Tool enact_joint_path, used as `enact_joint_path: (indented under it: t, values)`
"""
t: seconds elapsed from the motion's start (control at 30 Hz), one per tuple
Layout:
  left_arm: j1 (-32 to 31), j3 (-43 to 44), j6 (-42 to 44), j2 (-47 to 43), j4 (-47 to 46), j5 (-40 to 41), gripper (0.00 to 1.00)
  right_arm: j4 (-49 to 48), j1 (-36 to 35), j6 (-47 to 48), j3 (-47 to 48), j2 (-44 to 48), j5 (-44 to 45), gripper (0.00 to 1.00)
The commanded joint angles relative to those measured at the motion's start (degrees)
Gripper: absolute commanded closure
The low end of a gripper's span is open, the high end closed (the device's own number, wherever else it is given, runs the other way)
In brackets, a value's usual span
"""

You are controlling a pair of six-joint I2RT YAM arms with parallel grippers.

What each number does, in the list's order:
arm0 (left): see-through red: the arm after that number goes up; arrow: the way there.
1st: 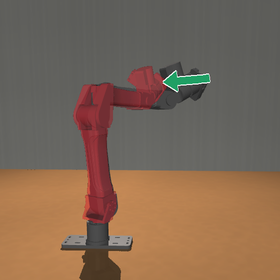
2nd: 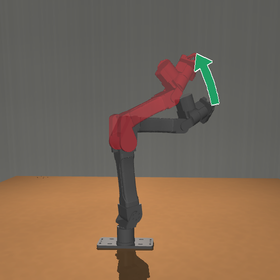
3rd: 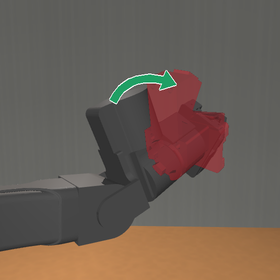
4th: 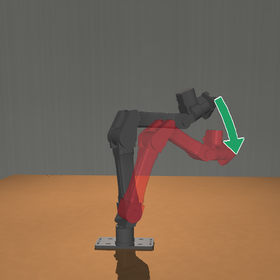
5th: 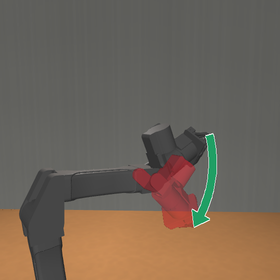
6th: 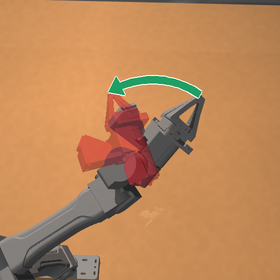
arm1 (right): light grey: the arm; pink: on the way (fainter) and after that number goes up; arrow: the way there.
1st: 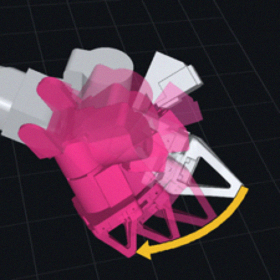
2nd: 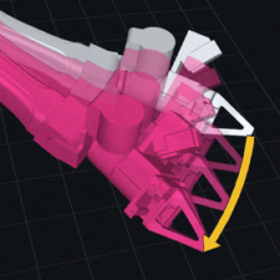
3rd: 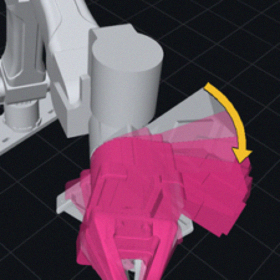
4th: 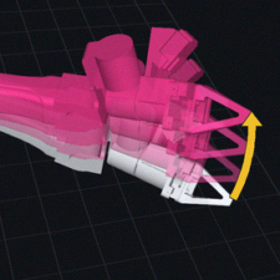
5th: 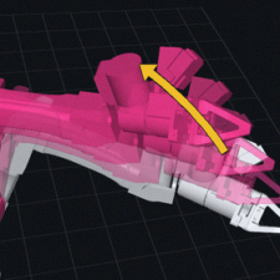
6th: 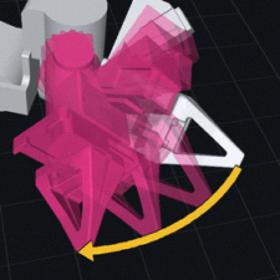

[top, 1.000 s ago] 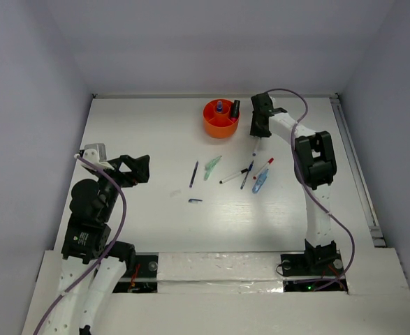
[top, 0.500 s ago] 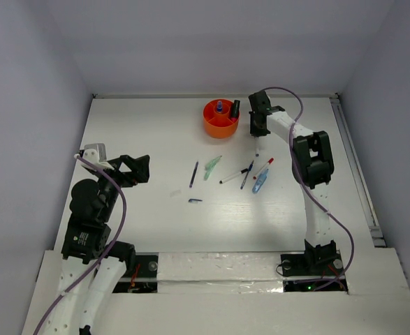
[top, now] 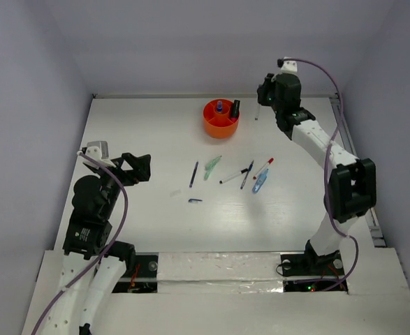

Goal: Sort the stationery into containers
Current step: Pick up the pen from the center of the board, then place the pen in the storage box.

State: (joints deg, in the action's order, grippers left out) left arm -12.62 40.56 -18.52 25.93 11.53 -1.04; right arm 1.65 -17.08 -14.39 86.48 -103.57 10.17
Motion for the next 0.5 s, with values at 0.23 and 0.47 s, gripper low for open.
enact_joint_path:
  t: [0.23, 0.47]
  values:
    - [2.16, 1.9, -0.2, 2.63, -3.35, -1.69, 0.01, -44.96, -6.03, -5.12, -8.52, 1.1, 2.12, 1.0]
    - [2.69, 2.07, 0.07, 2.98, -3.27, -1.51, 0.01, -53.06, -10.08, 0.85, -4.74, -7.25, 7.13, 1.0]
